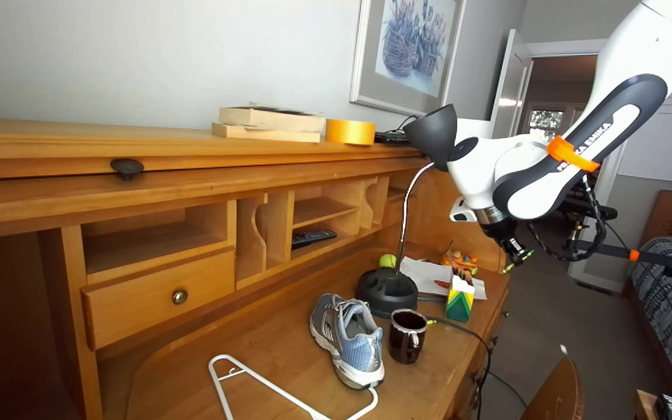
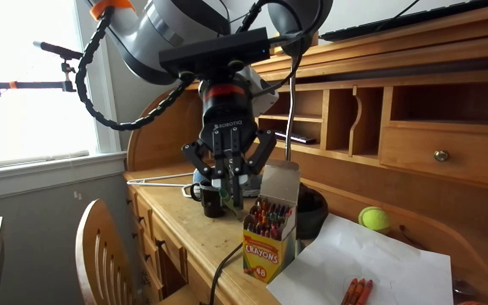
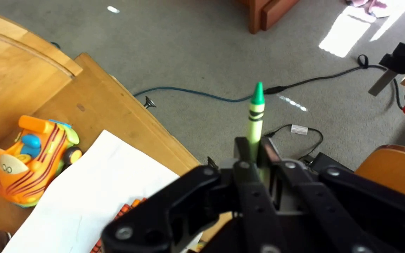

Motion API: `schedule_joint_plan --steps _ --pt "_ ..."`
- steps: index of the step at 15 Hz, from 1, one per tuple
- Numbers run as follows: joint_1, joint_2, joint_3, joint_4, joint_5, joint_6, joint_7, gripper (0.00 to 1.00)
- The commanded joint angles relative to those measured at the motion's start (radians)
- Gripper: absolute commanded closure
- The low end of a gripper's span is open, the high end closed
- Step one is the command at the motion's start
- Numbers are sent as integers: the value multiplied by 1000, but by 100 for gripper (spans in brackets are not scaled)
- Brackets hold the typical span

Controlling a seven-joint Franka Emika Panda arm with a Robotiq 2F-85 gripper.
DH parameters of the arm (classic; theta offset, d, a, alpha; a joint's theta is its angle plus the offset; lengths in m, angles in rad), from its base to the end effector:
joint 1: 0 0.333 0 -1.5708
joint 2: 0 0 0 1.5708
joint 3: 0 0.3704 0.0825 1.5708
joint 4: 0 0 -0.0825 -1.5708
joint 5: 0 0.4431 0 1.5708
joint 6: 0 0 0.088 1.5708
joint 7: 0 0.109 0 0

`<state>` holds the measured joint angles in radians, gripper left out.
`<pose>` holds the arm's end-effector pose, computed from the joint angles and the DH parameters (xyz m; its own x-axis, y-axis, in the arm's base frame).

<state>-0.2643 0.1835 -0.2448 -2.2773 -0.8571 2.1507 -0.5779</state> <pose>0.4679 -0.2989 0.2729 0.6398 0.4195 -0.6439 0.6627 -0.7255 0.1858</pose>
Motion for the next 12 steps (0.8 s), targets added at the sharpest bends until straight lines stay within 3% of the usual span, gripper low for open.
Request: schedule_joint_plan --steps 1,12 --pt "3 54 20 41 -23 14 1 97" --pt "19 117 64 74 -56 60 18 97"
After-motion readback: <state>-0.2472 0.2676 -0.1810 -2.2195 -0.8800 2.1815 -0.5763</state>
